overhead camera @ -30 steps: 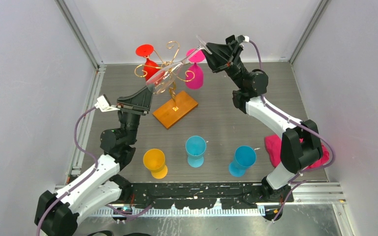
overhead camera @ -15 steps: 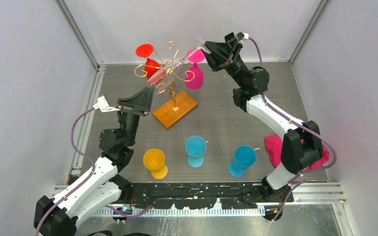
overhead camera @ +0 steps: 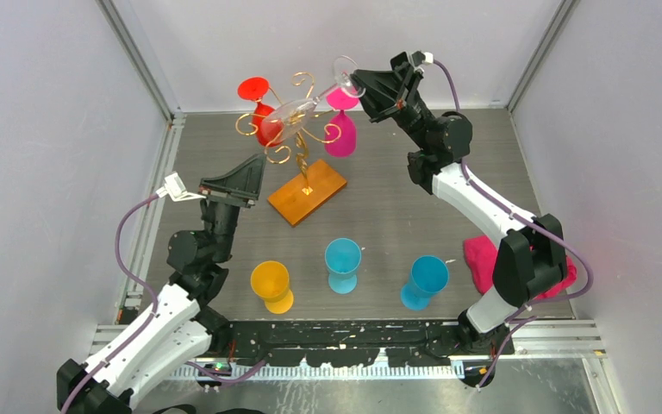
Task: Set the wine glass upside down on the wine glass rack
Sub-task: Turn the wine glass upside down at the wine rack.
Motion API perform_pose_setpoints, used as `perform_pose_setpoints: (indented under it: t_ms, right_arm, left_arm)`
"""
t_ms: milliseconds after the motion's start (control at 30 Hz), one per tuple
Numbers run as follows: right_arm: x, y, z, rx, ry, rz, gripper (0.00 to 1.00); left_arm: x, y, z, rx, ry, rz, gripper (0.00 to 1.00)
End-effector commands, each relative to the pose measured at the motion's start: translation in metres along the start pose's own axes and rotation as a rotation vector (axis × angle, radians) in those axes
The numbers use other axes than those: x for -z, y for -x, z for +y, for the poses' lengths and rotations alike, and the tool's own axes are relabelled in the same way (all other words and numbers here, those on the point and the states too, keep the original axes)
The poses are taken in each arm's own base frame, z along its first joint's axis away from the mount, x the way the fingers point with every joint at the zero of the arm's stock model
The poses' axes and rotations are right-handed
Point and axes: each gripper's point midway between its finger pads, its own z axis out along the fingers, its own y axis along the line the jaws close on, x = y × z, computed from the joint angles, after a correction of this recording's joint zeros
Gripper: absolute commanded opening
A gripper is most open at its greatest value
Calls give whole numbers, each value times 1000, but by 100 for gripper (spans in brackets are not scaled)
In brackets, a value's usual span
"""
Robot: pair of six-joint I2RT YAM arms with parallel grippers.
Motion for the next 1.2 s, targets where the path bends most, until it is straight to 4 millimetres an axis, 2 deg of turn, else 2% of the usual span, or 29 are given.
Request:
perform_pose_setpoints:
  t_ms: [0, 433, 633, 800, 833, 967, 1000, 1167]
  right_arm:
    - [-9, -21, 42, -119, 61, 55, 1]
    - [-22, -19, 35, -72, 9, 61, 1]
    - [-34, -14, 29, -25, -40, 61, 1]
    - [-51, -2, 10, 46, -136, 58, 1]
    - [-53, 4, 0, 55, -167, 51, 1]
    - [-66, 19, -20, 109, -260, 36, 1]
    - [-66, 24, -33, 121, -301, 25, 1]
    - [-77, 40, -52, 207, -376, 33, 1]
  left_arm:
    - [-2, 16, -21, -22, -33, -30, 47]
    - [3, 23, -13, -53, 15, -48, 47]
    - [5, 28, -12, -65, 24, -66, 47]
    - [7, 33, -13, -78, 36, -76, 47]
    - [7, 34, -13, -83, 38, -77, 47]
    - [8, 38, -14, -102, 53, -75, 47]
    - [7, 38, -15, -107, 56, -71, 47]
    - [7, 42, -19, -126, 50, -77, 46]
